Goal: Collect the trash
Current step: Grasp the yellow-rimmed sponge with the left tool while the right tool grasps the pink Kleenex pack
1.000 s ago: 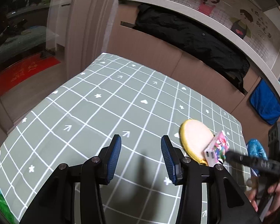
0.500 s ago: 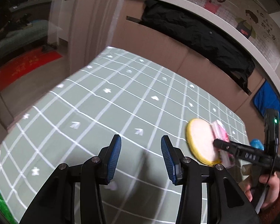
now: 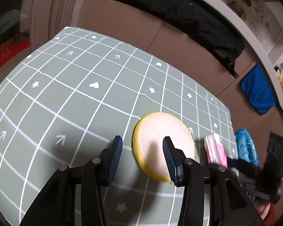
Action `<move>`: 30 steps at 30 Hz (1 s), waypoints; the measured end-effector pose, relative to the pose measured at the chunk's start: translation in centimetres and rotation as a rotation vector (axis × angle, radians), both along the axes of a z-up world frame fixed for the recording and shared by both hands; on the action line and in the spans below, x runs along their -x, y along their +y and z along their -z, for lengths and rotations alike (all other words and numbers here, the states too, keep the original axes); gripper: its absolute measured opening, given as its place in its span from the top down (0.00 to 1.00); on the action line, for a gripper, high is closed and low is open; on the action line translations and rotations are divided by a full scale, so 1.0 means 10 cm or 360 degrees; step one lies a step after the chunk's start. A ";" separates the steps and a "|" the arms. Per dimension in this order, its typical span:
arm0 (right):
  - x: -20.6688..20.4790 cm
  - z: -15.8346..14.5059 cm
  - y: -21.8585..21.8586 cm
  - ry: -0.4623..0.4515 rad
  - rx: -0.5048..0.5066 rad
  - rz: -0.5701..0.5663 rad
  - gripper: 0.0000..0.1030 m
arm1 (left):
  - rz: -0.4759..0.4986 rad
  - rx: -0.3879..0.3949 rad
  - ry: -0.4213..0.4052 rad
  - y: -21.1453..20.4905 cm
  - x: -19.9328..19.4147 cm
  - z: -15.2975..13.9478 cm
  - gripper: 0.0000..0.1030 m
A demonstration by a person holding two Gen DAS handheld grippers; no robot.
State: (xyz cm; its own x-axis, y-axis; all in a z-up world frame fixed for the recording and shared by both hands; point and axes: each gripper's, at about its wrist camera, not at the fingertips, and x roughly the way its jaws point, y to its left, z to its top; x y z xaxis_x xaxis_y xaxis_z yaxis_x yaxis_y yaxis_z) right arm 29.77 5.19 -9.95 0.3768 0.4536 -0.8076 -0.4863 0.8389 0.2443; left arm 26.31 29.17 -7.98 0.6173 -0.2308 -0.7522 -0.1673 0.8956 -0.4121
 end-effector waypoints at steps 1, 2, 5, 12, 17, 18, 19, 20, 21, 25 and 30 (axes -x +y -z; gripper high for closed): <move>0.02 0.00 0.03 -0.0001 -0.0024 -0.0019 0.56 | -0.0022 -0.0009 0.0014 0.00 -0.05 0.01 0.56; 0.04 0.01 0.06 -0.0002 -0.0041 -0.0035 0.56 | -0.0045 -0.0019 0.0025 0.00 -0.09 0.03 0.56; 0.14 0.03 0.20 -0.0015 -0.0054 -0.0140 0.56 | -0.0072 0.0031 0.0073 0.02 -0.20 0.09 0.56; 0.21 0.06 0.35 -0.0068 0.0058 -0.0222 0.56 | 0.0002 0.0166 0.0106 -0.07 -0.22 0.09 0.56; 0.19 0.07 0.30 -0.0060 0.0037 -0.0215 0.56 | 0.0036 0.0253 0.0056 -0.12 -0.17 -0.07 0.56; 0.19 0.07 0.27 -0.0057 0.0030 -0.0211 0.56 | 0.0049 0.0275 0.0044 -0.14 -0.16 -0.12 0.56; 0.19 0.07 0.25 -0.0053 0.0022 -0.0205 0.56 | 0.0061 0.0289 0.0034 -0.16 -0.15 -0.15 0.56; 0.18 0.08 0.24 -0.0049 0.0014 -0.0199 0.56 | 0.0069 0.0293 0.0027 -0.18 -0.15 -0.17 0.56; 0.18 0.08 0.23 -0.0044 0.0007 -0.0193 0.56 | 0.0083 0.0296 0.0013 -0.22 -0.14 -0.21 0.56; 0.17 0.08 0.15 -0.0018 -0.0032 -0.0163 0.56 | 0.0136 0.0288 -0.0012 -0.36 -0.14 -0.29 0.56; 0.17 0.06 0.02 -0.0010 -0.0067 -0.0119 0.56 | 0.0189 0.0283 0.0016 -0.55 -0.16 -0.26 0.61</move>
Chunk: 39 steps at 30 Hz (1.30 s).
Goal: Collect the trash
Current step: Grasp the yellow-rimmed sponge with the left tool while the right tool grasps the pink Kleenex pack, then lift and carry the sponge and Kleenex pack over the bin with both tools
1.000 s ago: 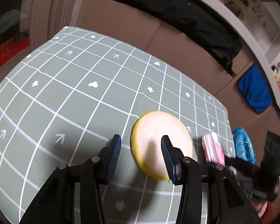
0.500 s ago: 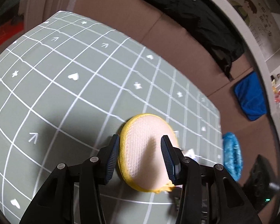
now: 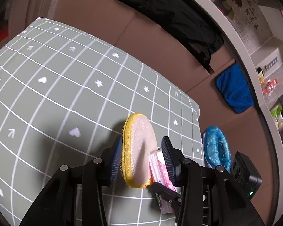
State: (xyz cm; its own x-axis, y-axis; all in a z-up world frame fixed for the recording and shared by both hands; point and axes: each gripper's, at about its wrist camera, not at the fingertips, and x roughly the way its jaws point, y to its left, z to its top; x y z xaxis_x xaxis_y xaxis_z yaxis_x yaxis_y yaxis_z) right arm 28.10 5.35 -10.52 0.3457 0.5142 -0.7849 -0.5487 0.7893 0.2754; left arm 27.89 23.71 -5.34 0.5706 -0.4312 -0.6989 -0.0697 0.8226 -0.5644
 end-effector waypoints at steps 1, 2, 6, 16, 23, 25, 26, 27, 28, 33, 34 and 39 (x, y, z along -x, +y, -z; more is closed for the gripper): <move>0.00 0.00 -0.03 0.0002 -0.0010 0.0007 0.56 | 0.0014 -0.0002 0.0003 -0.05 0.00 0.00 0.64; 0.00 0.00 -0.07 0.0006 -0.0022 0.0015 0.56 | 0.0022 -0.0003 0.0005 -0.07 0.00 0.01 0.66; 0.03 0.02 -0.18 0.0018 -0.0051 0.0046 0.56 | 0.0058 -0.0026 -0.0021 -0.23 0.01 -0.05 0.82; 0.04 -0.01 -0.50 -0.0037 -0.0013 0.0192 0.56 | 0.0180 -0.0158 -0.0115 -0.66 0.05 -0.25 0.86; 0.05 0.03 -0.69 0.0007 -0.0088 0.0218 0.56 | 0.0267 -0.0182 -0.0097 -0.93 -0.02 -0.27 0.82; 0.06 0.04 -0.72 0.0007 -0.0098 0.0222 0.56 | 0.0273 -0.0200 -0.0093 -0.99 -0.04 -0.27 0.82; 0.07 0.04 -0.73 0.0007 -0.0100 0.0225 0.56 | 0.0268 -0.0230 -0.0089 -1.03 -0.06 -0.27 0.82; 0.07 0.04 -0.75 0.0004 -0.0100 0.0229 0.56 | 0.0265 -0.0253 -0.0086 -1.05 -0.07 -0.26 0.82; 0.08 0.04 -0.77 -0.0003 -0.0095 0.0234 0.56 | 0.0260 -0.0299 -0.0077 -1.09 -0.09 -0.25 0.82; 0.11 0.03 -0.86 -0.0024 -0.0078 0.0267 0.56 | 0.0246 -0.0378 -0.0057 -1.14 -0.11 -0.12 0.83; 0.11 0.03 -0.88 -0.0028 -0.0072 0.0278 0.56 | 0.0241 -0.0395 -0.0069 -1.15 -0.10 -0.10 0.83; 0.11 0.00 -0.96 -0.0046 -0.0052 0.0295 0.56 | 0.0205 -0.0467 -0.0118 -1.18 -0.03 -0.05 0.86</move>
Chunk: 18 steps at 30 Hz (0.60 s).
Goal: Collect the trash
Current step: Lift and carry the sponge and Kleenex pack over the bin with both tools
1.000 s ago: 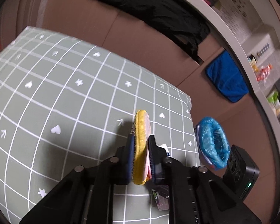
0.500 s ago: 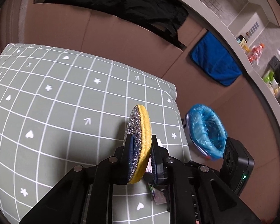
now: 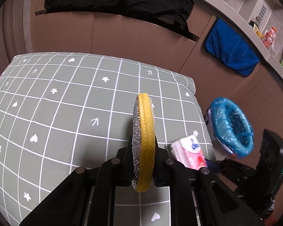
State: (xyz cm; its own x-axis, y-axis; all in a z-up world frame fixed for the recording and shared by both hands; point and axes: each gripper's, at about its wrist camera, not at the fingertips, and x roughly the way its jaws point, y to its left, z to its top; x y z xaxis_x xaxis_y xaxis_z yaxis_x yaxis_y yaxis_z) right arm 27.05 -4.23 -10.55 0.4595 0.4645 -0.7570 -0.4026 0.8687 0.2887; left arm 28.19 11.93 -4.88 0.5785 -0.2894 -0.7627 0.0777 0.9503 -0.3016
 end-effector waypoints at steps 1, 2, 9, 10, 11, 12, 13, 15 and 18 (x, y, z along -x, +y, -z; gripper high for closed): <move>0.01 -0.02 0.00 -0.0015 0.0014 -0.0002 0.56 | -0.0011 0.0008 -0.0013 0.01 0.02 -0.01 0.86; 0.01 -0.03 -0.02 -0.0027 0.0021 -0.0004 0.56 | -0.0026 0.0009 -0.0031 0.02 0.05 -0.03 0.86; 0.09 -0.38 -0.15 -0.0194 0.0046 -0.0011 0.57 | -0.0102 -0.0104 -0.0297 -0.06 0.33 -0.41 0.87; 0.10 -0.46 -0.19 -0.0222 0.0039 -0.0008 0.57 | -0.0109 -0.0113 -0.0334 -0.09 0.37 -0.49 0.87; 0.10 -0.53 -0.23 -0.0245 0.0032 -0.0005 0.57 | -0.0111 -0.0119 -0.0371 -0.11 0.41 -0.57 0.87; 0.11 -0.62 -0.27 -0.0275 0.0023 0.0000 0.57 | -0.0111 -0.0126 -0.0400 -0.13 0.43 -0.63 0.87; 0.11 -0.72 -0.31 -0.0307 0.0016 0.0005 0.57 | -0.0113 -0.0145 -0.0459 -0.19 0.48 -0.76 0.87; 0.13 -0.94 -0.40 -0.0386 0.0012 0.0020 0.57 | -0.0120 -0.0173 -0.0545 -0.29 0.56 -0.93 0.87; 0.21 -1.27 -0.59 -0.0534 0.0021 0.0055 0.57 | -0.0102 -0.0174 -0.0682 -0.49 0.66 -1.21 0.86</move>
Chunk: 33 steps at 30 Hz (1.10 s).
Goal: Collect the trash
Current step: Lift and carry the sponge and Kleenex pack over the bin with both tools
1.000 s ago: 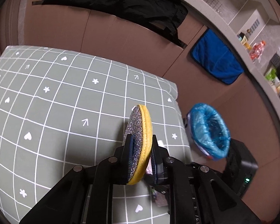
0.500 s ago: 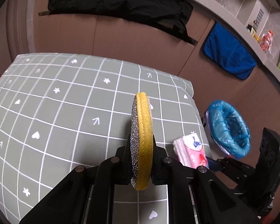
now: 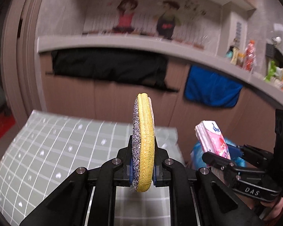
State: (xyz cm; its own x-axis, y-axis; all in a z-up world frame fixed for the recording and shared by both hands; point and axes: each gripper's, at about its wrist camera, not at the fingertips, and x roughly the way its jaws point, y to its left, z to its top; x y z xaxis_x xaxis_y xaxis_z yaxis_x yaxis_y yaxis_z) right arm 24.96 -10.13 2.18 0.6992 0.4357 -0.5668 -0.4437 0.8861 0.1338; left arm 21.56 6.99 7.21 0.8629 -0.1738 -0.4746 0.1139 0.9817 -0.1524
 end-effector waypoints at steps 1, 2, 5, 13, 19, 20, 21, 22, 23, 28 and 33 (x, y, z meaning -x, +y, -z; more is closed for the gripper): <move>0.03 -0.10 -0.08 -0.0045 -0.0001 0.0014 0.57 | 0.0027 0.0002 -0.0041 -0.11 0.03 -0.09 0.86; 0.06 -0.20 -0.17 -0.0091 -0.0004 0.0032 0.57 | 0.0045 0.0000 -0.0067 -0.20 0.03 -0.15 0.86; 0.14 -0.43 -0.45 -0.0213 -0.0008 0.0095 0.57 | 0.0093 -0.0017 -0.0142 -0.45 0.06 -0.28 0.86; 0.34 -0.71 -1.25 -0.0413 0.0041 0.0373 0.57 | 0.0281 -0.0046 -0.0232 -1.26 -0.03 -0.39 0.86; 0.35 -0.68 -1.81 -0.0422 0.0054 0.0558 0.57 | 0.0432 -0.0067 -0.0203 -1.81 -0.21 -0.32 0.86; 0.32 -0.66 -1.86 -0.0417 0.0053 0.0580 0.57 | 0.0444 -0.0063 -0.0195 -1.86 -0.21 -0.30 0.86; 0.30 -0.64 -1.94 -0.0412 0.0051 0.0597 0.57 | 0.0460 -0.0057 -0.0182 -1.93 -0.25 -0.28 0.86; 0.29 -0.61 -2.02 -0.0405 0.0049 0.0620 0.57 | 0.0480 -0.0043 -0.0164 -2.01 -0.31 -0.25 0.86; 0.28 -0.59 -2.08 -0.0396 0.0046 0.0639 0.57 | 0.0492 -0.0036 -0.0153 -2.05 -0.33 -0.24 0.86; 0.18 -0.45 -2.31 -0.0348 0.0029 0.0707 0.57 | 0.0550 -0.0038 -0.0058 -2.30 -0.54 -0.01 0.86; 0.04 -0.29 -2.41 -0.0287 0.0024 0.0722 0.57 | 0.0563 -0.0023 0.0035 -2.40 -0.71 0.19 0.86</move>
